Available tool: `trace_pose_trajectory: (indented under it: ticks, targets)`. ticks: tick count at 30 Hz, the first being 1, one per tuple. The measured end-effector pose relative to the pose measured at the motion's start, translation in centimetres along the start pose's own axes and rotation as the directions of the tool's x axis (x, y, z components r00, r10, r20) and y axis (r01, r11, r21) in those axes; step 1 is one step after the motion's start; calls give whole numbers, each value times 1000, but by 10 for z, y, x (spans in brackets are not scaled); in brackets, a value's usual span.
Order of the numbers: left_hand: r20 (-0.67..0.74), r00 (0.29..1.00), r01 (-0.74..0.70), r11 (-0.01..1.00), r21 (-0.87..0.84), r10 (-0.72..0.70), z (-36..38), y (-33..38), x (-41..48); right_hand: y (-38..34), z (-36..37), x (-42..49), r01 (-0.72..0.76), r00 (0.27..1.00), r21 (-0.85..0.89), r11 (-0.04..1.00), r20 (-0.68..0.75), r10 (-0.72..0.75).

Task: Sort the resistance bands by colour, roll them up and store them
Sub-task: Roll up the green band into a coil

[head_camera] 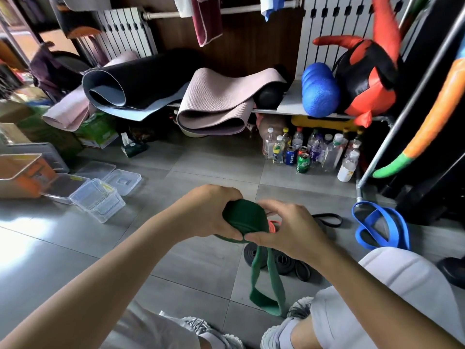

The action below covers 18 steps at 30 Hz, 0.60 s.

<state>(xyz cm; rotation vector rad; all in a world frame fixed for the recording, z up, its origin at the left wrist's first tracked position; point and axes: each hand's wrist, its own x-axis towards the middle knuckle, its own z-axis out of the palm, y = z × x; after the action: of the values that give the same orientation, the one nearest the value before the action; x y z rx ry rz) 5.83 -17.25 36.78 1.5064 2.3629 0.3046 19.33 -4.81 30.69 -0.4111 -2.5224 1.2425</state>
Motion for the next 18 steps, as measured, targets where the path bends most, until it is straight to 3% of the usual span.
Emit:
trace_pose_trajectory:
  ticks: [4, 7, 12, 18]
  targets:
    - [-38, 999, 4, 981, -195, -12, 0, -9, -7, 16, 10, -10, -59, 998, 153, 987, 39, 53]
    - [-100, 994, -2, 906, -424, -44, -2, -18, -11, 25, 13, -12, -68, 996, 285, 956, 71, 50]
    - [-178, 980, -69, 677, -732, -93, 13, -23, -14, 23, 11, -8, 24, 999, 477, 878, -42, -4]
    - [-86, 994, -61, 338, -939, -60, 36, -28, -17, 18, 7, -8, 26, 998, 630, 776, 30, -58]
